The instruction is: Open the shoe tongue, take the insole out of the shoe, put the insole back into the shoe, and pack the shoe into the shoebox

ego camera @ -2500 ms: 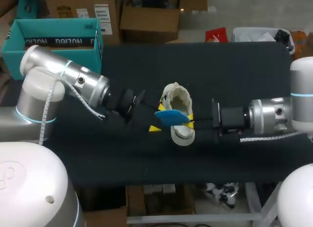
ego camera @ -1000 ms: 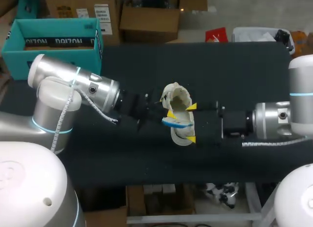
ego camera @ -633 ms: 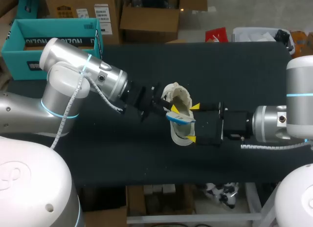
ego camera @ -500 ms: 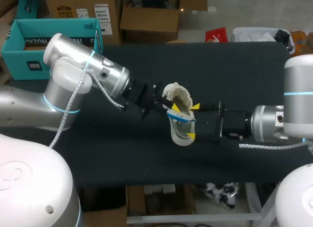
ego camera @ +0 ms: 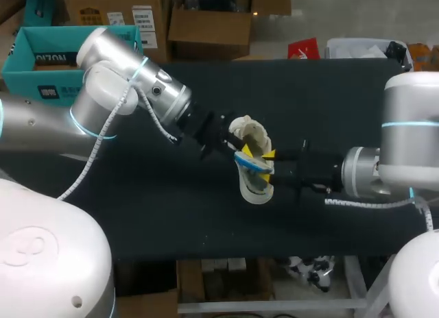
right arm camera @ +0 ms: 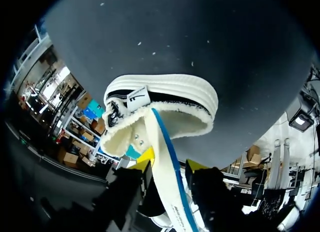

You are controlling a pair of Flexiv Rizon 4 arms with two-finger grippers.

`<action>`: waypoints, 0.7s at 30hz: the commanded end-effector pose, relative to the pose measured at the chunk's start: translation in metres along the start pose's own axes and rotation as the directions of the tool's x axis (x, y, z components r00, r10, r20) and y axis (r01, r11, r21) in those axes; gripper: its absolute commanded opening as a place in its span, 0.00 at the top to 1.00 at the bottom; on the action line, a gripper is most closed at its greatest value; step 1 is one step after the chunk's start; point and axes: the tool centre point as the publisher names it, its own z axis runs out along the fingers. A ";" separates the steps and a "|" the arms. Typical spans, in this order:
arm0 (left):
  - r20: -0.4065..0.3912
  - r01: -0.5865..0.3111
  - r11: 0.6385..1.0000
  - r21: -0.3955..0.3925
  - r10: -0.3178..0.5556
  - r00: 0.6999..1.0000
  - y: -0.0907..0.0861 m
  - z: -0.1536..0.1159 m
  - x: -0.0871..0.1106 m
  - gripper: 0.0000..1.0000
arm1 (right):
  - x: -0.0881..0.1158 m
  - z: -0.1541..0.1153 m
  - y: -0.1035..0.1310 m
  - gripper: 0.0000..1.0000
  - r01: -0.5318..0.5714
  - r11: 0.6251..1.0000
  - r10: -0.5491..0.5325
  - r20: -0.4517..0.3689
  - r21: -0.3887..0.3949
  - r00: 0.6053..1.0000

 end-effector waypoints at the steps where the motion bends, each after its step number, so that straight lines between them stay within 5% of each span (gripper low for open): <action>1: -0.023 0.001 1.000 0.004 -0.001 1.000 0.002 0.004 -0.004 1.00 | -0.002 0.006 -0.001 0.58 0.004 1.000 -0.004 -0.026 -0.013 1.000; 17: -0.061 0.018 1.000 -0.004 -0.018 0.998 0.008 0.006 0.000 1.00 | -0.007 0.004 0.001 0.64 0.008 0.994 -0.021 -0.113 -0.112 0.993; 21: -0.066 0.017 1.000 -0.007 -0.017 0.998 0.008 0.005 0.001 1.00 | -0.003 0.006 0.002 0.90 0.015 0.992 -0.031 -0.119 -0.129 0.992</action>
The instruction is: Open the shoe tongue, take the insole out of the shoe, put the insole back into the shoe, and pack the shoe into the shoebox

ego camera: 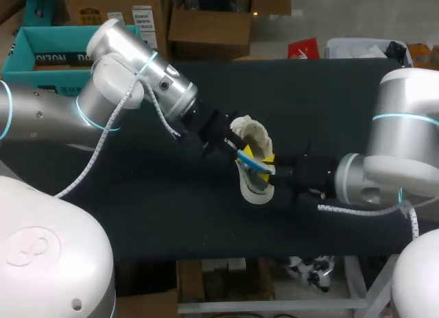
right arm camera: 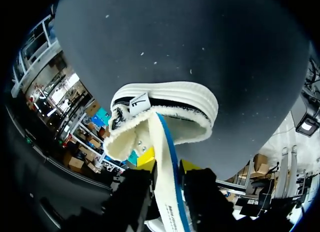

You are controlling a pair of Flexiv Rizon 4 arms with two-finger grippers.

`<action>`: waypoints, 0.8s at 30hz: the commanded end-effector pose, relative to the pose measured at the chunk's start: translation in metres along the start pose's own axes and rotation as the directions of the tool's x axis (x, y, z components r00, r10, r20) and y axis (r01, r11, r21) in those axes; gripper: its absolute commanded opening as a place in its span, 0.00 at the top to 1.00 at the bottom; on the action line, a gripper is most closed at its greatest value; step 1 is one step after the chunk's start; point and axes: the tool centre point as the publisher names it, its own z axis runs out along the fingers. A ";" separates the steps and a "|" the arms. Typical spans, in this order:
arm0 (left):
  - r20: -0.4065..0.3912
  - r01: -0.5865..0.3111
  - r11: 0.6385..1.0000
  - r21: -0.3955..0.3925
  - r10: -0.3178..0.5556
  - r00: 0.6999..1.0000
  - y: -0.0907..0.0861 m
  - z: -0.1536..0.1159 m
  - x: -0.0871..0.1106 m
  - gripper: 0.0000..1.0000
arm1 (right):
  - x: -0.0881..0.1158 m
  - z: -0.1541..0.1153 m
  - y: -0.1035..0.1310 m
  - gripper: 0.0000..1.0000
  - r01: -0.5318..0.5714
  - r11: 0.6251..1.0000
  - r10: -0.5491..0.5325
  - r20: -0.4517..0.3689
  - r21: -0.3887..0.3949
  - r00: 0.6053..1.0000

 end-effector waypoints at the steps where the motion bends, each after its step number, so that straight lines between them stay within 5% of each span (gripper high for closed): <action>1: -0.004 0.000 1.000 -0.002 0.000 1.000 0.001 0.000 0.001 1.00 | -0.001 0.007 -0.004 0.93 0.006 1.000 -0.007 -0.040 -0.022 0.999; 2: -0.005 -0.001 1.000 -0.003 0.001 1.000 0.001 0.000 0.001 1.00 | 0.001 0.008 -0.004 1.00 0.009 1.000 -0.010 -0.042 -0.026 0.999; 24: 0.014 0.039 0.999 0.000 -0.039 0.999 0.025 0.009 -0.005 1.00 | 0.015 0.045 0.015 1.00 0.070 0.981 -0.071 0.001 -0.181 0.997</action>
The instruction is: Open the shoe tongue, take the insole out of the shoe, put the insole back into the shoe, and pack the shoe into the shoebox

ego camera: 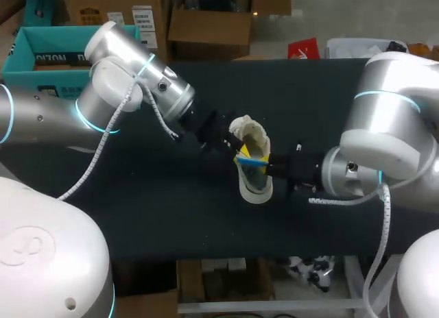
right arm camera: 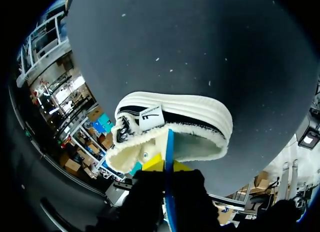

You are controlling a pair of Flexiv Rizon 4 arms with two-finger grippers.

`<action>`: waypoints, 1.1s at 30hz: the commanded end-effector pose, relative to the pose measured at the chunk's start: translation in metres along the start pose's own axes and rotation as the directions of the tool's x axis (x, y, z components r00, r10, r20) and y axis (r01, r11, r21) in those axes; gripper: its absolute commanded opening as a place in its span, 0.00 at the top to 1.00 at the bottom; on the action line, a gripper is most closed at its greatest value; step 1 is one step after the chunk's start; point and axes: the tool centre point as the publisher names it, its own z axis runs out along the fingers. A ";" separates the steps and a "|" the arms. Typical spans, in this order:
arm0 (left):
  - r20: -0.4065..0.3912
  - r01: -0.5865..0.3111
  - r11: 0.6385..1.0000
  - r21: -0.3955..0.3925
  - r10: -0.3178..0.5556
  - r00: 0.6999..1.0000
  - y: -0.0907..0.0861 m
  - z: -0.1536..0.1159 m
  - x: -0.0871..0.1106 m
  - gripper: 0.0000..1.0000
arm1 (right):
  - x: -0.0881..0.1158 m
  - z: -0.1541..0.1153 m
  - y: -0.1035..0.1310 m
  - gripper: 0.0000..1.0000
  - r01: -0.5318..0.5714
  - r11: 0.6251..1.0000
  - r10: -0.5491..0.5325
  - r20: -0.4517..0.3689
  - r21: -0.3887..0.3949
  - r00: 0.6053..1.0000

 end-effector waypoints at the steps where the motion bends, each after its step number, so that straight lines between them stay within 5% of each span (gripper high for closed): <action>1: 0.002 0.006 1.000 0.023 -0.006 1.000 0.005 0.010 -0.006 1.00 | 0.002 0.023 -0.001 1.00 0.001 0.998 -0.001 0.004 -0.059 1.000; 11: 0.003 0.004 0.999 0.034 -0.004 1.000 -0.001 0.009 -0.002 1.00 | -0.001 0.028 0.009 1.00 -0.020 0.997 0.019 -0.020 -0.068 1.000; 20: 0.001 -0.006 1.000 0.025 0.006 1.000 -0.008 0.005 0.004 0.65 | -0.003 0.023 0.007 1.00 -0.014 0.997 0.011 -0.048 -0.069 0.999; 31: 0.021 0.002 1.000 0.027 -0.002 1.000 -0.010 -0.004 0.012 0.71 | -0.003 0.023 0.013 1.00 -0.027 0.996 0.022 -0.059 -0.087 0.998; 33: 0.022 0.000 1.000 0.027 -0.001 1.000 -0.011 -0.003 0.013 0.84 | -0.004 0.023 0.013 1.00 -0.029 0.996 0.023 -0.062 -0.087 0.998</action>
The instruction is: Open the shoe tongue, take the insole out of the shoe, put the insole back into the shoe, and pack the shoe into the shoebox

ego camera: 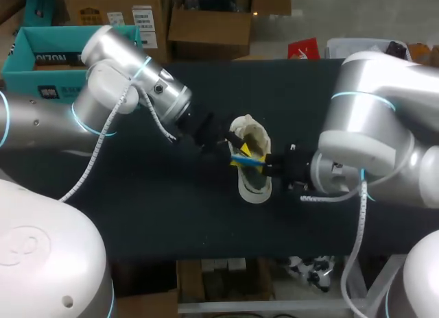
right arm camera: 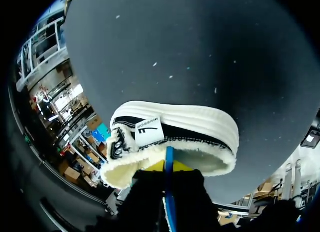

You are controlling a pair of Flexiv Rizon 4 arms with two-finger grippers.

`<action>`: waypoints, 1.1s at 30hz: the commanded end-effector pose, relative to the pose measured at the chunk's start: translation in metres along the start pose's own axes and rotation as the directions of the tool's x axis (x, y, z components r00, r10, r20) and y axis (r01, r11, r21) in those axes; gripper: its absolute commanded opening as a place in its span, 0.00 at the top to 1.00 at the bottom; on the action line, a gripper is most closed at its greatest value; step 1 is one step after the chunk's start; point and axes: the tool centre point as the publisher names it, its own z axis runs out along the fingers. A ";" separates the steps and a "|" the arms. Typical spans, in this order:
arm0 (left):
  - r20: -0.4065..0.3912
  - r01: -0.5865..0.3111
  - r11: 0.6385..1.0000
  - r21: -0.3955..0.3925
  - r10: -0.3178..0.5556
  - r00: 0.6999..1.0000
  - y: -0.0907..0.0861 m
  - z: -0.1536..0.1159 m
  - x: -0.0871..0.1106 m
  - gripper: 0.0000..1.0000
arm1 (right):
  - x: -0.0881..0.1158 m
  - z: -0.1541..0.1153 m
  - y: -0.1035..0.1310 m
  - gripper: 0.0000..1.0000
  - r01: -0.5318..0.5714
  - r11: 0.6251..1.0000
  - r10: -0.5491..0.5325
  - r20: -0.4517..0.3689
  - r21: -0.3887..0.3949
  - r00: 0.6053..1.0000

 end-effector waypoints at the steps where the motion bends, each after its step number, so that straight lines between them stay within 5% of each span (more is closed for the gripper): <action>1: 0.012 -0.003 1.000 -0.003 0.003 1.000 -0.003 0.000 0.005 0.92 | -0.005 0.003 -0.002 1.00 -0.002 1.000 0.002 -0.061 -0.013 0.998; 3: 0.009 -0.006 1.000 -0.007 0.006 1.000 -0.004 0.002 0.005 1.00 | -0.005 0.003 -0.001 1.00 -0.004 1.000 0.003 -0.062 -0.012 0.998; 9: 0.004 -0.009 1.000 -0.029 0.009 1.000 -0.004 0.007 0.004 1.00 | -0.005 0.005 0.001 0.95 -0.011 1.000 0.011 -0.062 0.007 0.998; 11: 0.003 -0.010 1.000 -0.029 0.010 1.000 -0.004 0.008 0.004 1.00 | -0.007 0.003 -0.002 0.50 -0.012 1.000 0.013 -0.060 0.006 0.998; 12: 0.003 -0.011 1.000 -0.030 0.011 1.000 -0.005 0.008 0.005 1.00 | -0.008 0.000 -0.004 0.00 -0.013 1.000 0.013 -0.060 0.006 0.998; 21: 0.011 -0.014 0.999 -0.030 0.014 1.000 -0.007 0.004 0.010 1.00 | -0.018 -0.020 -0.021 0.07 0.004 1.000 -0.007 -0.087 -0.028 0.996; 24: 0.016 -0.012 1.000 -0.027 0.012 1.000 -0.008 0.001 0.011 0.68 | -0.021 -0.024 -0.023 0.13 0.005 0.999 -0.008 -0.094 -0.033 0.996; 25: 0.017 -0.012 1.000 -0.026 0.012 1.000 -0.009 0.000 0.012 0.59 | -0.022 -0.024 -0.023 0.18 0.005 0.999 -0.008 -0.096 -0.034 0.995; 30: 0.023 -0.014 1.000 -0.025 0.015 1.000 -0.010 -0.001 0.012 0.65 | -0.024 -0.028 -0.028 0.44 0.013 0.999 -0.017 -0.117 -0.032 0.993; 33: 0.025 -0.013 1.000 -0.020 0.013 1.000 -0.010 0.000 0.013 0.61 | -0.024 -0.028 -0.028 0.58 0.015 0.999 -0.019 -0.121 -0.031 0.992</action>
